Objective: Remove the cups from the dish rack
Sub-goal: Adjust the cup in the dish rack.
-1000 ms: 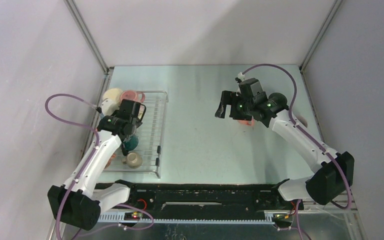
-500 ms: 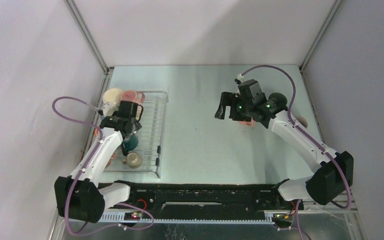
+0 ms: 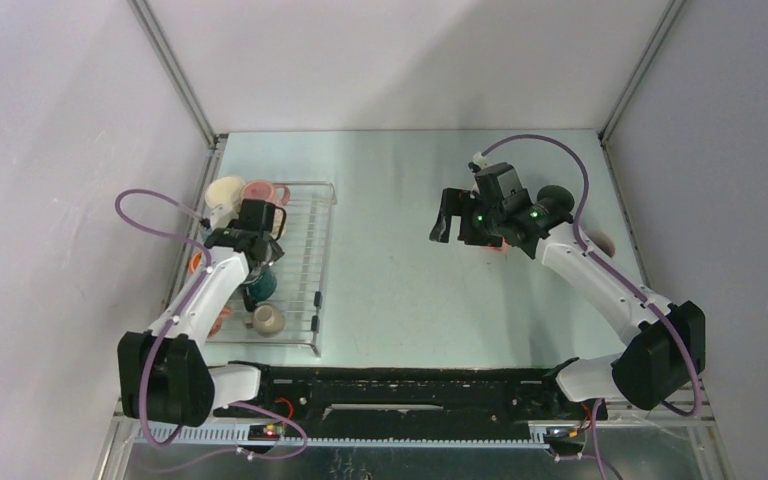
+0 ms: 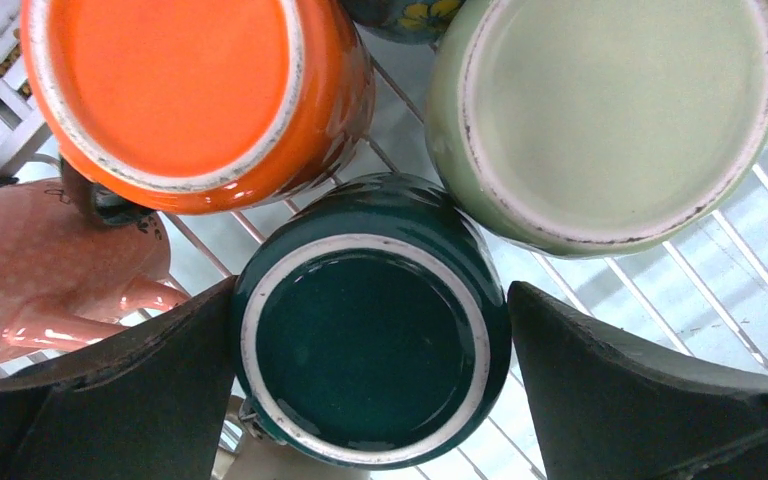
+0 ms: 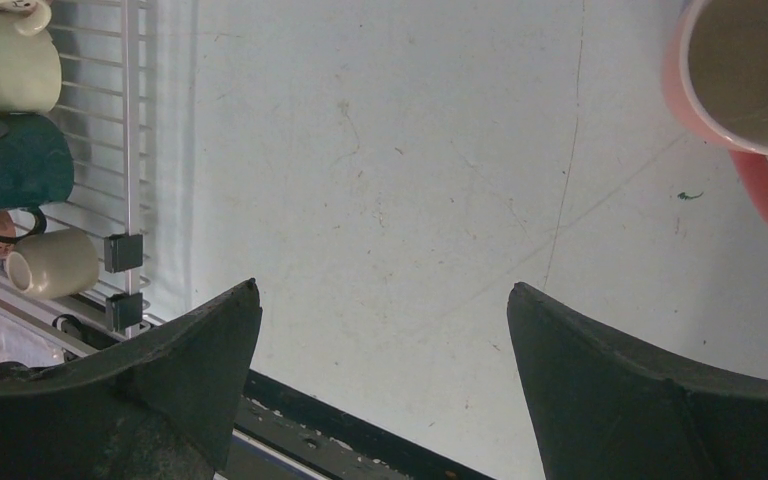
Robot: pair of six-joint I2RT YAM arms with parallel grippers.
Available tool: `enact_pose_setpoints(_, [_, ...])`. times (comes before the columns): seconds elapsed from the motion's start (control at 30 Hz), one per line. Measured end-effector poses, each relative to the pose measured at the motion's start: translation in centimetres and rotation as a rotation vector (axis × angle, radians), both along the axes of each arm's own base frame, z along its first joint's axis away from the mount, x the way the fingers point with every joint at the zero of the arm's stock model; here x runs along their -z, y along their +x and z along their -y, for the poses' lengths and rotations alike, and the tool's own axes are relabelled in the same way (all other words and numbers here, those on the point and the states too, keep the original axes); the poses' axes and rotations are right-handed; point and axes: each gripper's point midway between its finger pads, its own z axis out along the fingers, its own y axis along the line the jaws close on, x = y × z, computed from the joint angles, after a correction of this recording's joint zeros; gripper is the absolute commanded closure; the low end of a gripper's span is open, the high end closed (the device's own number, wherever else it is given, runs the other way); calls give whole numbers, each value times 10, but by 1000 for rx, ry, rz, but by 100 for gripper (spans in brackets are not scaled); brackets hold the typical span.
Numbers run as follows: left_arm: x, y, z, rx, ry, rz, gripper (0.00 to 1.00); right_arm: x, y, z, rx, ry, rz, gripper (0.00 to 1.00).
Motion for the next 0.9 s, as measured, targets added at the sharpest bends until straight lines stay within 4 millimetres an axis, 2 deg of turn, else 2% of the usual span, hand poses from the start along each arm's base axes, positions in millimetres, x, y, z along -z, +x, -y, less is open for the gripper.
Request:
enact_pose_setpoints(0.47, [21,1,10,44,-54,-18,1,2,-2,-3,-11,3,-4,0])
enact_pose_setpoints(0.9, [22,6,24,112,-109,-5,32,3,-2,-2,-6,-7,2,0])
